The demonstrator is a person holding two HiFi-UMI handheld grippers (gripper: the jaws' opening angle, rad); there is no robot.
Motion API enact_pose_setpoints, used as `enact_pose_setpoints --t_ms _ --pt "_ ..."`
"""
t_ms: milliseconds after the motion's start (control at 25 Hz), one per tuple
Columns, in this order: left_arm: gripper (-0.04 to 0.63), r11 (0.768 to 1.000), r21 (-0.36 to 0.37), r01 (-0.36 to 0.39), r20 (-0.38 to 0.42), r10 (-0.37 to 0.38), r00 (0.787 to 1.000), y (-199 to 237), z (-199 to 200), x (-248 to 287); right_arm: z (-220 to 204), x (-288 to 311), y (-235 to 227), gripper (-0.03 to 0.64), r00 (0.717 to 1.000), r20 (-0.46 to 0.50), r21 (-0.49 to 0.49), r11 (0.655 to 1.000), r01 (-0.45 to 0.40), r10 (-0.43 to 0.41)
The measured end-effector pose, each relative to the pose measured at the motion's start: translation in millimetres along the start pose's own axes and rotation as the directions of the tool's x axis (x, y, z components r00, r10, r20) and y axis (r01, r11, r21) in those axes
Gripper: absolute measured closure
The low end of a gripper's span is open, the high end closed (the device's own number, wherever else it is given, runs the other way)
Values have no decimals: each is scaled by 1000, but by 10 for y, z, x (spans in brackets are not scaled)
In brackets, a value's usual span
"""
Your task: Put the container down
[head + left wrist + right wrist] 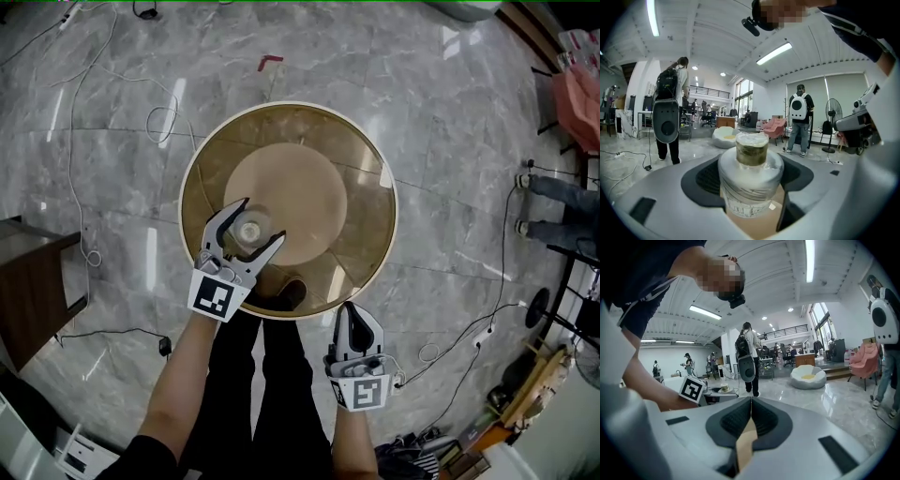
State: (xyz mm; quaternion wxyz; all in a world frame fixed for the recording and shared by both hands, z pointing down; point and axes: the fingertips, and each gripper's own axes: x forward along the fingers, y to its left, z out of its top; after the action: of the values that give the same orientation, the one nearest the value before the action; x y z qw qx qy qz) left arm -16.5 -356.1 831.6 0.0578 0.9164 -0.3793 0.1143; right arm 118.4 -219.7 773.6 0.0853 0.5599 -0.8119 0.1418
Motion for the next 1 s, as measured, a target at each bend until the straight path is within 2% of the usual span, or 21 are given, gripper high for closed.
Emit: enact_pose_setpoints --t_ms 480,880,1000 --pt "250 1000 -26 4 -34 -5 999 -118 -949 365 -679 112 12 588 1000 -8 4 1000 -25 25" --pt "250 1000 -7 -11 -60 11 998 -102 -1332 558 -907 91 -53 588 1000 -6 19 999 -30 30" --pt "250 1000 -24 -12 -81 10 997 -118 -1439 572 -935 87 -54 588 999 -13 21 999 -38 38"
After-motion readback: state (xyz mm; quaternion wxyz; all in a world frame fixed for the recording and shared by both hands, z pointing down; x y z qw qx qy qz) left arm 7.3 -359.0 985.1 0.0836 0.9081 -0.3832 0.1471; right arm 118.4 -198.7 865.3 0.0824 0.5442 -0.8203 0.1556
